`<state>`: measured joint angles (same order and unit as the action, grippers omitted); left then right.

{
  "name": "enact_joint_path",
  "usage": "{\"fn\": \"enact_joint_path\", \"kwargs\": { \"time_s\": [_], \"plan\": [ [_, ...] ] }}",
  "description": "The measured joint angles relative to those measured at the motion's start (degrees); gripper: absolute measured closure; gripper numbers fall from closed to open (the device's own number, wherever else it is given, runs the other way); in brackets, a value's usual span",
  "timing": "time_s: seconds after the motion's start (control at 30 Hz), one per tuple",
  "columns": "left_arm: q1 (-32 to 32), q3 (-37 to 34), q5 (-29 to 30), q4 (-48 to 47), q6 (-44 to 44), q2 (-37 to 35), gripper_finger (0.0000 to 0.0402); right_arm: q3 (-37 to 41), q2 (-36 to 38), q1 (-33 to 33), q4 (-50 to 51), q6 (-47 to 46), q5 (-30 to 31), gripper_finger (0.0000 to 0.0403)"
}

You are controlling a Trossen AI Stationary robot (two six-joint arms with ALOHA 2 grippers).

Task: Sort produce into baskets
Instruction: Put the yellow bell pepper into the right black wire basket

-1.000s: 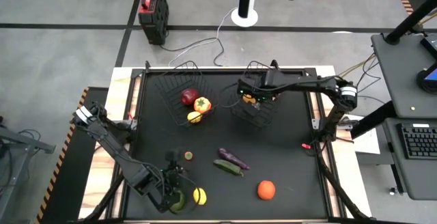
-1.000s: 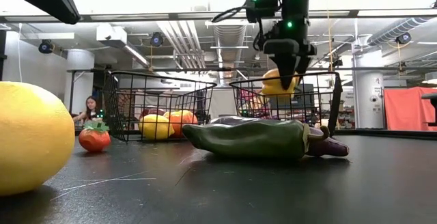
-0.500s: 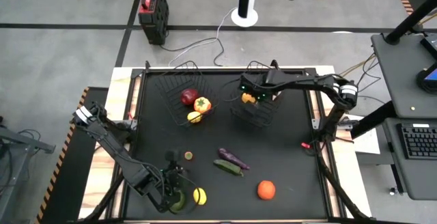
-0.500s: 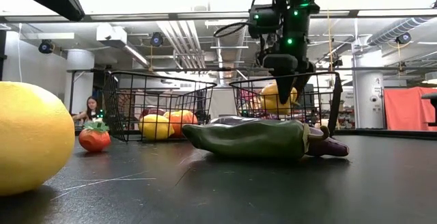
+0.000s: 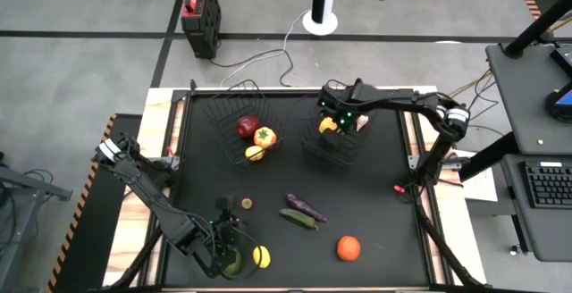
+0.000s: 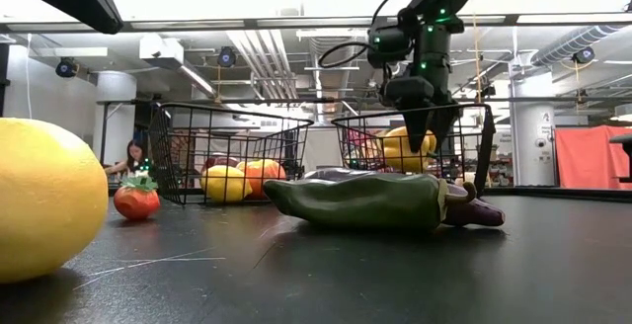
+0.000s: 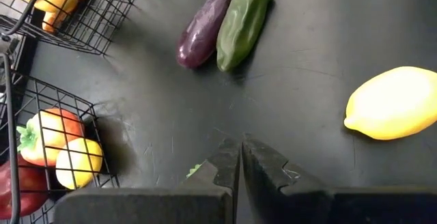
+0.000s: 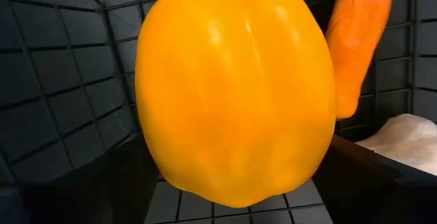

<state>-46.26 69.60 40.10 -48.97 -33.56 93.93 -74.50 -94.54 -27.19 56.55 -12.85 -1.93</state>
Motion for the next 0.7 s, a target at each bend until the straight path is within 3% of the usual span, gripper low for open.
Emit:
{"fn": "enact_joint_path", "kwargs": {
  "time_s": [0.37, 0.7],
  "plan": [
    [0.0, 0.0, 0.4, 0.0, 0.0, 0.0, 0.04, 0.1, -0.2, -1.3, -0.1, 6.1, -0.3, 0.0078],
    [-0.1, 0.0, 1.0, -0.1, -0.2, 0.0, 0.04, 3.5, -0.2, -1.2, -2.1, 8.1, 3.9, 0.0078]
  ]
}}
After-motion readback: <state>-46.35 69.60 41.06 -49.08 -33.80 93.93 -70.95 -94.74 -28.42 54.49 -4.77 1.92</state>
